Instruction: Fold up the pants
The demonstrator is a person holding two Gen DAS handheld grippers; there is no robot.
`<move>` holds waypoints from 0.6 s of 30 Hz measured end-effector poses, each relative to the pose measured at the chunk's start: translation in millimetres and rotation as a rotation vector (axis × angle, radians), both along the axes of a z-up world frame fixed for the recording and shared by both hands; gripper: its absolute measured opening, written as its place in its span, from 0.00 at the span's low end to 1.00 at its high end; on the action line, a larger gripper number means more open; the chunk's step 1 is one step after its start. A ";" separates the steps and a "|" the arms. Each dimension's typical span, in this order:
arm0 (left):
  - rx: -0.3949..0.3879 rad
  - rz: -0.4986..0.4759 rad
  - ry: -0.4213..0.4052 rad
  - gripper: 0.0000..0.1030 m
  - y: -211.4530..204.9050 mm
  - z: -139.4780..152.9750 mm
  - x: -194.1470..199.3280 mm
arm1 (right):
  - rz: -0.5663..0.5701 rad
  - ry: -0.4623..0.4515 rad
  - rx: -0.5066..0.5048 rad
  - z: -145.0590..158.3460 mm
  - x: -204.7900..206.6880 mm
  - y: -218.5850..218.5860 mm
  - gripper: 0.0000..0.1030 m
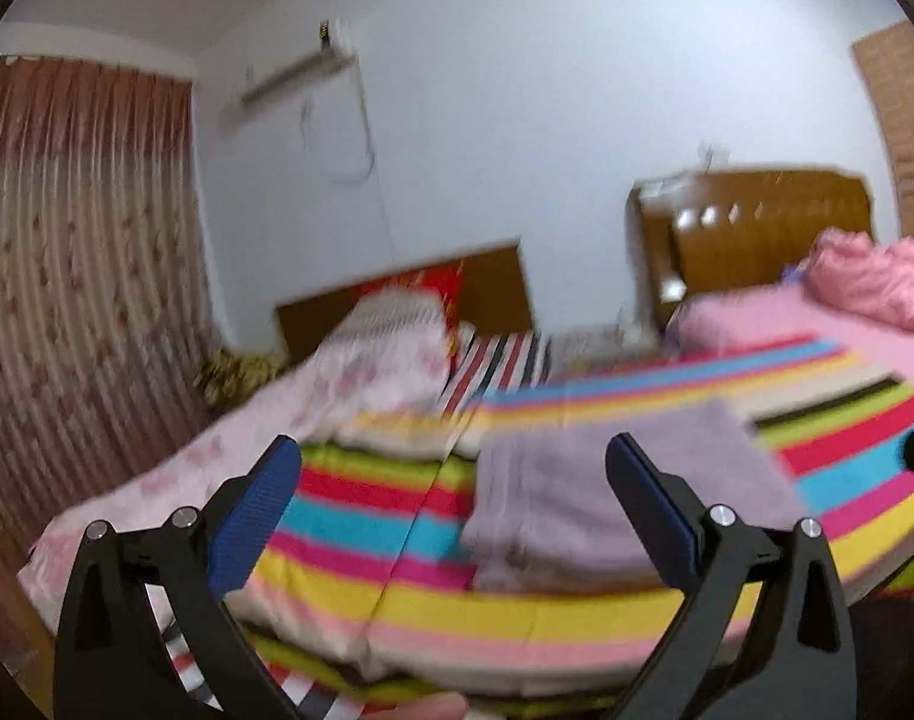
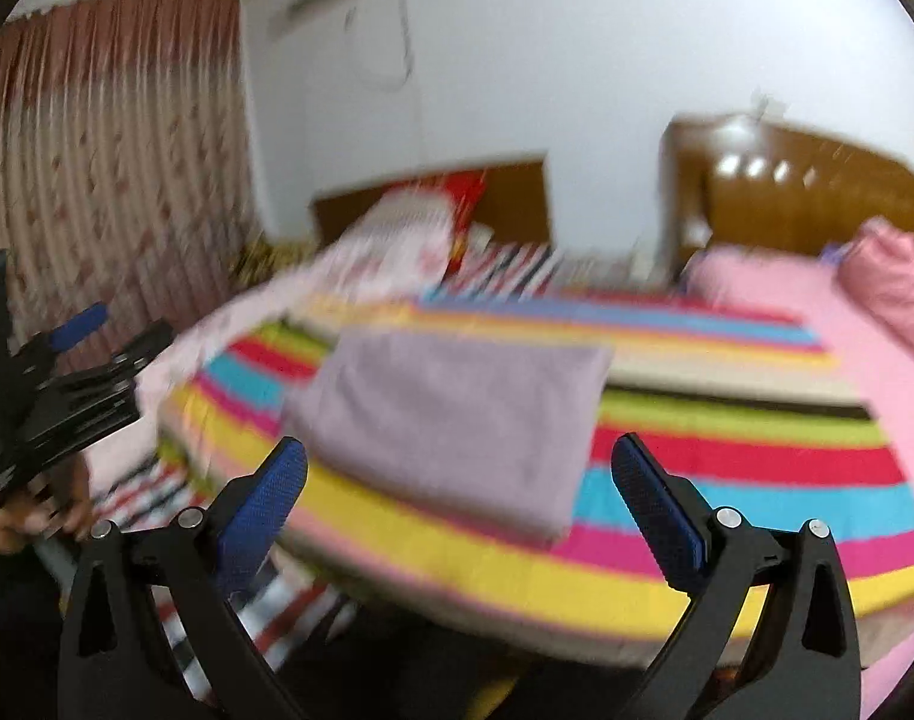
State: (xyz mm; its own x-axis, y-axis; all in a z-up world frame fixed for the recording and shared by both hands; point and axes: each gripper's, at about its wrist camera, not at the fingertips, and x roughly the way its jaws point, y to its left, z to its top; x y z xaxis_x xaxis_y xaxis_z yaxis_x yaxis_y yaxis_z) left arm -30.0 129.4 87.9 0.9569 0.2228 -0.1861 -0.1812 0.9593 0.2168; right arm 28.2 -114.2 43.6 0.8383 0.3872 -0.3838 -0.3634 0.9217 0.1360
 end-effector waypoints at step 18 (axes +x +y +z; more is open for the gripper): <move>-0.216 -0.009 0.267 0.98 -10.3 -60.9 30.2 | -0.138 0.031 -0.033 -43.8 -0.2 8.8 0.96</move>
